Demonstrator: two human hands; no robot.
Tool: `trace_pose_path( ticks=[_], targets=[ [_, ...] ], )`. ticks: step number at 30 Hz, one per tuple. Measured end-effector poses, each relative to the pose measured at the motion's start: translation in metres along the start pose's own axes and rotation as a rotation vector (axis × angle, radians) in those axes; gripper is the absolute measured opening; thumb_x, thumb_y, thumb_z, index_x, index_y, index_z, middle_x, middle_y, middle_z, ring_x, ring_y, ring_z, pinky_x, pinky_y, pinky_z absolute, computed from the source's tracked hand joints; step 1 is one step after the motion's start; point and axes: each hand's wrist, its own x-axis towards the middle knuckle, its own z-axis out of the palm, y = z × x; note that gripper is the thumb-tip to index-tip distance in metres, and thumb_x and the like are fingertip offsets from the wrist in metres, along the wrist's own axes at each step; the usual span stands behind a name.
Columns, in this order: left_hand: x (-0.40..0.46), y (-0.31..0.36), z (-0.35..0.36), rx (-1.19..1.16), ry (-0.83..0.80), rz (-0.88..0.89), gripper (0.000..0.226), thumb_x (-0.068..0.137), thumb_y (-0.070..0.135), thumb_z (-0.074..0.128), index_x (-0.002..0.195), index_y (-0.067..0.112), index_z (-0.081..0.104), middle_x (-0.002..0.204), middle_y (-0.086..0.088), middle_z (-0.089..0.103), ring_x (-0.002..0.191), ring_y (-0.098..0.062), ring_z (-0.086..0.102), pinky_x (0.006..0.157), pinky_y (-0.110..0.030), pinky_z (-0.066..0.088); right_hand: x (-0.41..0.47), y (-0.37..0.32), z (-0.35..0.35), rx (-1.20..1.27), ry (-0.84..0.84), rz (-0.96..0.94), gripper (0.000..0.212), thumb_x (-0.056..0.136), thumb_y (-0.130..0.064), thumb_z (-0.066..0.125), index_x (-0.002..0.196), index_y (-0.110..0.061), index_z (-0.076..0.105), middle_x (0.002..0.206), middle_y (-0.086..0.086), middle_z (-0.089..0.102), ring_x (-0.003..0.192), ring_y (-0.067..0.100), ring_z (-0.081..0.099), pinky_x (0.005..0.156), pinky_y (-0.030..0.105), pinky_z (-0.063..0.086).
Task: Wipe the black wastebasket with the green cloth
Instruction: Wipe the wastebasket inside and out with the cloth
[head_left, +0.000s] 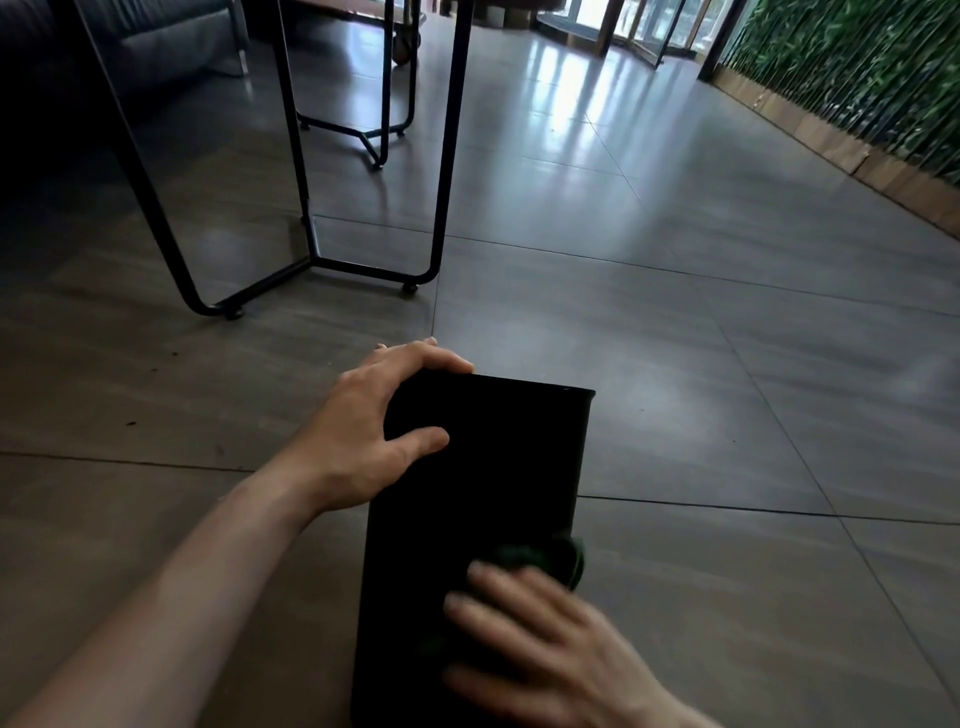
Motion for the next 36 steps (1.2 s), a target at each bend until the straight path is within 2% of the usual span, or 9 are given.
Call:
trace_pose_path(
  ticks=[6,14,20,22,25,27,29,33,36],
  targets=[
    [0.001,-0.001,-0.003,0.013,0.017,0.002,0.059,0.079,0.007,0.082,0.124,0.039,0.061,0.132,0.019,0.057,0.136,0.010,0.040,0.104,0.000,0.026,0.061,0.058,-0.017,0.172,0.257,0.607,0.035,0.099,-0.023,0.067,0.134,-0.024,0.066,0.145,0.015,0.055,0.142,0.040,0.044,0.113,0.055,0.042],
    [0.001,-0.002,-0.002,0.016,0.007,-0.015,0.062,0.077,0.009,0.082,0.122,0.044,0.060,0.133,0.023,0.054,0.129,0.015,0.042,0.098,0.003,0.025,-0.010,-0.015,0.006,-0.034,0.023,0.013,0.028,0.111,-0.028,0.046,0.131,-0.040,0.061,0.145,-0.001,0.055,0.138,0.028,0.051,0.113,0.041,0.042],
    [-0.002,-0.001,-0.006,0.014,0.020,-0.052,0.061,0.078,0.010,0.082,0.121,0.046,0.059,0.129,0.015,0.058,0.119,0.014,0.048,0.090,0.005,0.030,-0.021,0.005,-0.018,0.077,0.042,0.088,0.011,0.103,-0.023,0.059,0.109,-0.028,0.068,0.121,0.006,0.070,0.108,0.032,0.067,0.092,0.040,0.056],
    [-0.003,0.000,-0.008,0.007,0.007,-0.055,0.061,0.078,0.010,0.082,0.121,0.047,0.059,0.129,0.015,0.058,0.117,0.016,0.048,0.090,0.005,0.030,-0.022,0.034,-0.034,0.164,0.082,0.266,0.011,0.092,-0.016,0.067,0.099,-0.021,0.073,0.107,0.011,0.071,0.091,0.035,0.067,0.079,0.041,0.058],
    [-0.003,0.005,-0.009,-0.031,-0.054,-0.053,0.060,0.078,0.007,0.081,0.119,0.046,0.060,0.131,0.015,0.058,0.119,0.015,0.048,0.092,0.005,0.029,-0.023,0.085,-0.060,0.218,0.117,0.797,0.009,0.075,-0.030,0.073,0.083,-0.031,0.074,0.093,-0.002,0.064,0.080,0.030,0.064,0.062,0.041,0.055],
    [-0.003,0.007,-0.010,-0.054,-0.084,-0.056,0.060,0.077,0.004,0.081,0.117,0.044,0.062,0.131,0.015,0.058,0.121,0.014,0.048,0.092,0.004,0.029,-0.024,0.119,-0.069,0.250,0.092,1.142,0.017,0.072,-0.040,0.085,0.081,-0.036,0.071,0.087,-0.006,0.061,0.072,0.029,0.065,0.060,0.041,0.056],
    [-0.004,0.009,-0.013,-0.080,-0.098,-0.063,0.059,0.076,0.000,0.080,0.114,0.041,0.063,0.131,0.014,0.059,0.126,0.011,0.048,0.094,0.003,0.029,-0.022,0.148,-0.070,0.326,0.023,1.283,0.028,0.069,-0.044,0.092,0.084,-0.036,0.070,0.089,-0.007,0.063,0.069,0.029,0.066,0.062,0.044,0.061],
    [-0.007,0.009,-0.018,-0.152,-0.135,-0.097,0.057,0.075,-0.007,0.078,0.112,0.035,0.065,0.130,0.025,0.059,0.133,0.019,0.039,0.105,-0.006,0.027,-0.007,0.164,-0.056,0.426,-0.229,1.019,0.048,0.080,-0.035,0.088,0.121,-0.051,0.069,0.113,-0.009,0.058,0.098,0.022,0.063,0.085,0.042,0.057],
    [-0.010,0.008,-0.021,-0.203,-0.150,-0.112,0.056,0.076,-0.011,0.075,0.110,0.032,0.065,0.130,0.023,0.062,0.138,0.015,0.036,0.113,-0.020,0.026,0.008,0.156,-0.040,0.476,-0.277,0.818,0.050,0.090,-0.032,0.078,0.129,-0.060,0.062,0.115,-0.014,0.052,0.087,0.009,0.057,0.075,0.027,0.049]
  ],
)
